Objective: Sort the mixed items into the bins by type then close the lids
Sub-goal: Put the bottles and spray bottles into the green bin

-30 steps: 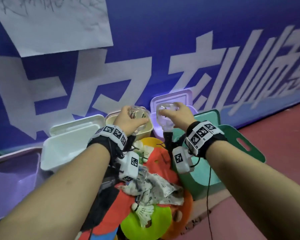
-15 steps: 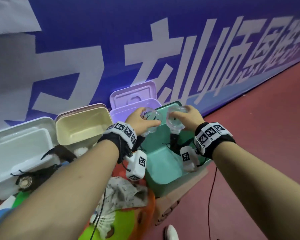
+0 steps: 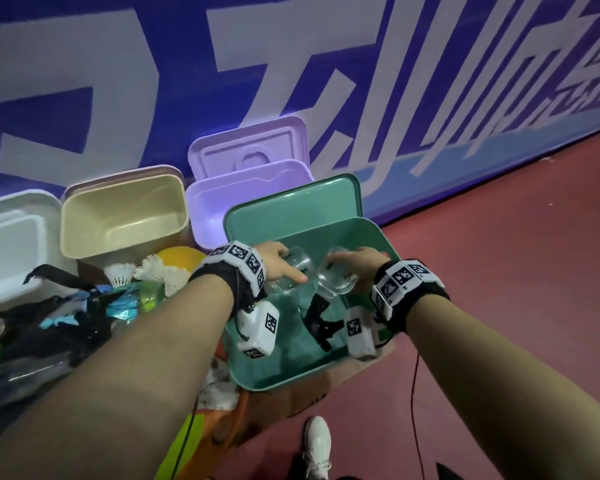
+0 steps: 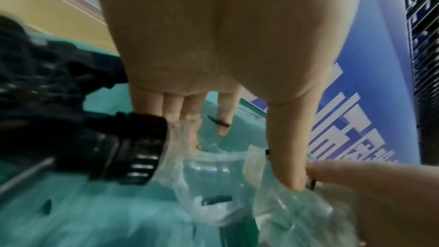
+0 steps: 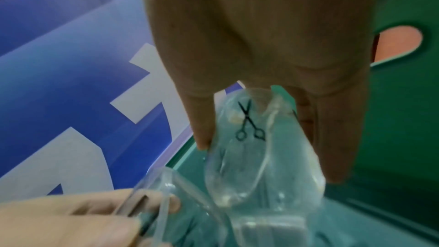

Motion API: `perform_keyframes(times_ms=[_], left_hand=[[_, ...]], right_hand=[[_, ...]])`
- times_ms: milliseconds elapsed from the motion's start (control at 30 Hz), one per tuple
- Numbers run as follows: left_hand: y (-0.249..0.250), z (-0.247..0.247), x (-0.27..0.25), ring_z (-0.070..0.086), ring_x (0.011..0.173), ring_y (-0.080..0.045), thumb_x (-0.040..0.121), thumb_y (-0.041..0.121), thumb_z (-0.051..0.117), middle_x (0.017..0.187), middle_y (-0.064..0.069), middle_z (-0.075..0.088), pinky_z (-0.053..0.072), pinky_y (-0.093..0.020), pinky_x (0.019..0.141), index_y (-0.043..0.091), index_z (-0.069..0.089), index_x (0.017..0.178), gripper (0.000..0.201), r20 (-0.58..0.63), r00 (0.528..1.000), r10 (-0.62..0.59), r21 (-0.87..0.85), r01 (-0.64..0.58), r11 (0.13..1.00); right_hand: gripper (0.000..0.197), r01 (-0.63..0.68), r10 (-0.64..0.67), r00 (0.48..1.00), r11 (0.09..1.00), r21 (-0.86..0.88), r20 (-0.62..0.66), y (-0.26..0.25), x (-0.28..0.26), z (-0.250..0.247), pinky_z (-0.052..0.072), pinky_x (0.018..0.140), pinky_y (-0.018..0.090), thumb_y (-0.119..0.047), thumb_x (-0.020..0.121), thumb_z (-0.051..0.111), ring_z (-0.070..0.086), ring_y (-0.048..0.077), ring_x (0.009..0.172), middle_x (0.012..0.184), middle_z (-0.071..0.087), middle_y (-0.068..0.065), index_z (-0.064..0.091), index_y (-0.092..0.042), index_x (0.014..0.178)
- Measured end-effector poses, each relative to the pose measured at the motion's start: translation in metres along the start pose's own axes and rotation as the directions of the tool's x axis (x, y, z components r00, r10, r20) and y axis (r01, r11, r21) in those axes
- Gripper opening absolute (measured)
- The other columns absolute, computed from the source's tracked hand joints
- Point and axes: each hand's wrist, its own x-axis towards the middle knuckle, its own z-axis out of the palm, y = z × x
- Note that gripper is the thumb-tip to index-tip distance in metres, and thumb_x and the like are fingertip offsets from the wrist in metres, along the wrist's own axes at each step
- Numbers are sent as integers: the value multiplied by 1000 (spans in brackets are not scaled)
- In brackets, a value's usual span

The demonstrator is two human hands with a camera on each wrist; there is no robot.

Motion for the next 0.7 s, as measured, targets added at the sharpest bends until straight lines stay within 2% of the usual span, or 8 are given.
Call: perform_keyframes(times_ms=[67, 100, 200, 333, 433, 500, 600, 700], left_hand=[[-1, 8, 7, 45, 131, -24, 73, 47, 77, 146, -4, 45, 35, -34, 110, 12, 41, 142, 85, 16, 999, -29, 18, 29, 999], [-1, 13, 11, 46, 131, -24, 74, 47, 77, 147, -5, 44, 36, -33, 109, 11, 40, 143, 86, 10, 999, -40, 23, 40, 999], [-4, 24, 23, 45, 131, -24, 75, 48, 75, 147, -6, 43, 37, -31, 105, 11, 37, 144, 87, -6, 998, -68, 13, 68, 998], [-10, 38, 36, 43, 133, -25, 75, 49, 75, 150, -7, 40, 36, -35, 110, 10, 33, 147, 92, 2, 991, -135, -30, 135, 990], [-14, 46, 45, 42, 134, -27, 77, 47, 74, 151, -9, 39, 35, -37, 111, 9, 30, 147, 91, -18, 987, -160, -65, 159, 985], [-17, 51, 49, 44, 133, -27, 77, 48, 74, 149, -9, 40, 36, -37, 110, 9, 30, 146, 90, -17, 984, -178, -84, 176, 981], [-20, 59, 54, 46, 131, -28, 80, 46, 73, 147, -10, 42, 38, -35, 108, 9, 31, 146, 87, -34, 981, -191, -109, 186, 976], [-23, 64, 57, 49, 127, -28, 85, 40, 69, 144, -10, 46, 40, -32, 104, 9, 34, 144, 76, -68, 977, -201, -137, 190, 972]], right_hand=[[56, -38, 42, 998, 996, -84, 53, 3, 8, 2, 43, 84, 27, -44, 85, 65, 59, 26, 106, 122, 60, 10, 57, -5, 125], [58, -50, 58, 996, 993, -105, 72, 4, 14, 2, 43, 84, 27, -47, 85, 64, 59, 25, 104, 124, 61, 11, 57, -6, 126], [59, -90, 97, 991, 993, -74, 93, 8, 26, 4, 47, 88, 33, -49, 85, 64, 60, 26, 96, 111, 64, 13, 60, -4, 123], [62, -108, 119, 983, 991, -78, 141, 14, 41, 6, 44, 105, 42, -55, 86, 59, 58, 30, 117, 127, 61, 12, 59, -8, 126], [68, -134, 143, 979, 988, -74, 144, 18, 52, 9, 45, 103, 44, -61, 82, 58, 59, 31, 116, 125, 63, 11, 59, -8, 125], [69, -127, 142, 979, 986, -108, 147, 17, 54, 11, 45, 103, 43, -60, 85, 54, 59, 30, 115, 120, 62, 14, 57, -5, 127], [64, -103, 128, 981, 981, -166, 147, 17, 60, 13, 44, 102, 40, -55, 91, 49, 55, 24, 103, 131, 58, 17, 55, -2, 128], [59, -85, 124, 981, 966, -245, 149, 17, 64, 15, 42, 94, 31, -50, 95, 47, 56, 27, 115, 129, 58, 14, 57, 0, 125]])
